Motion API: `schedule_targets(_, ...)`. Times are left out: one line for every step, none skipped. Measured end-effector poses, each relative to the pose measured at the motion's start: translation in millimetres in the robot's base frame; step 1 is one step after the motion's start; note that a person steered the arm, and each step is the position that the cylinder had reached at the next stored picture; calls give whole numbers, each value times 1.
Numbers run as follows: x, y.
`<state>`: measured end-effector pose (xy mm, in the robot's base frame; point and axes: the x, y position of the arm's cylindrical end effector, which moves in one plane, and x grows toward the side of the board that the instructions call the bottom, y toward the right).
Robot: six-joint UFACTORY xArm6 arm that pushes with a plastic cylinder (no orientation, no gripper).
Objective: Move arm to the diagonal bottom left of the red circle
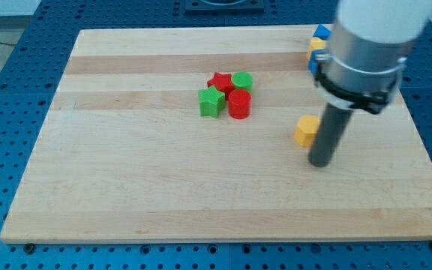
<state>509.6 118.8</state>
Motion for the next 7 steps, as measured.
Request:
schedule_targets(-28,7)
schedule_targets(-56,10)
schedule_targets(-57,8)
schedule_targets(-78,10)
schedule_targets(-106,10)
schedule_targets(-124,23)
schedule_targets(-126,33)
